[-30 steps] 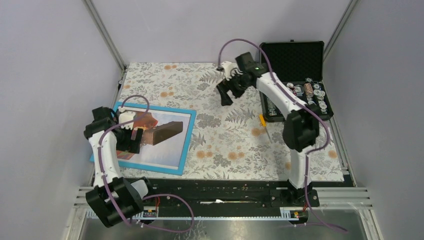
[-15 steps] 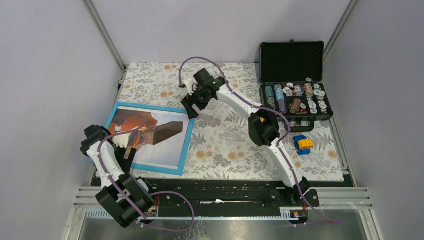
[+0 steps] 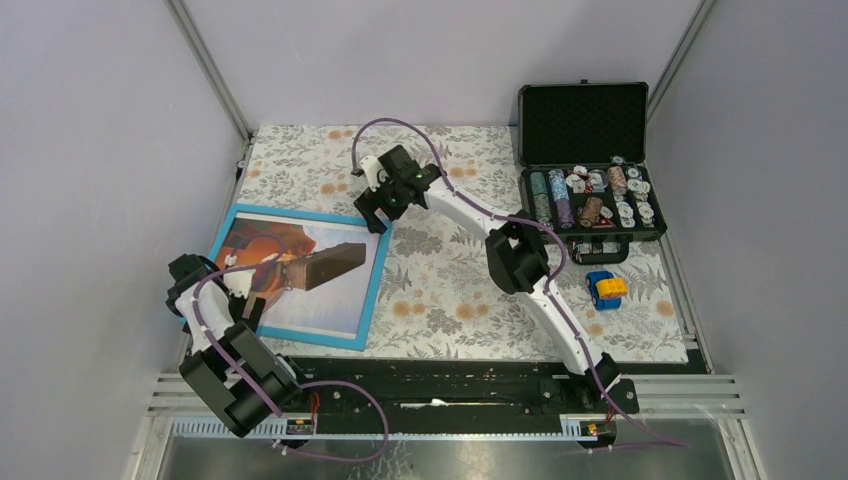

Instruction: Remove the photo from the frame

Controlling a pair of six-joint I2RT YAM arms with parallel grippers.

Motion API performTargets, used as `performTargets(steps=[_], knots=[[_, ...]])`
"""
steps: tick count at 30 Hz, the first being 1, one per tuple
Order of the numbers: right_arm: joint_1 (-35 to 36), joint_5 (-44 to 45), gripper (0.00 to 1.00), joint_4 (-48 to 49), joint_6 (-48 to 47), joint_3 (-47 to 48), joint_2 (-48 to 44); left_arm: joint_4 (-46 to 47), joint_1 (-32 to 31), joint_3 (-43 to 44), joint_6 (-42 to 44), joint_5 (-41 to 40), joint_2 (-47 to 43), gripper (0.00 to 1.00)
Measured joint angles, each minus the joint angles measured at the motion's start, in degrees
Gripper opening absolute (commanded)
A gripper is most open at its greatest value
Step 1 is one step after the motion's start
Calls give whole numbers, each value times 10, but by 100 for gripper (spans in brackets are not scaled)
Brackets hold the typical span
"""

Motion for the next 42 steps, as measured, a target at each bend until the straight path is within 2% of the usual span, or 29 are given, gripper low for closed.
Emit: performTargets(steps=[8,15,20,28,35,42], knots=[[1,25,99,35,4,-4,13,80,0,-15,0,-4,24,99],[4,23,86,53,0,-25,17,134,0,-36,-14,-14,52,99],[4,23,73,93,-2,-108,-26,141,-14,-36,-29,-22,59,99],[-5,23,63,105,-5,-252,-115,167,-126,-4,-89,-83,117,99],[-52,11,63,90,-2,-338,-173,199,-232,49,-153,-102,182,99],[-82,16,66,80,-1,-491,-277,222,-332,134,-213,-97,267,99]])
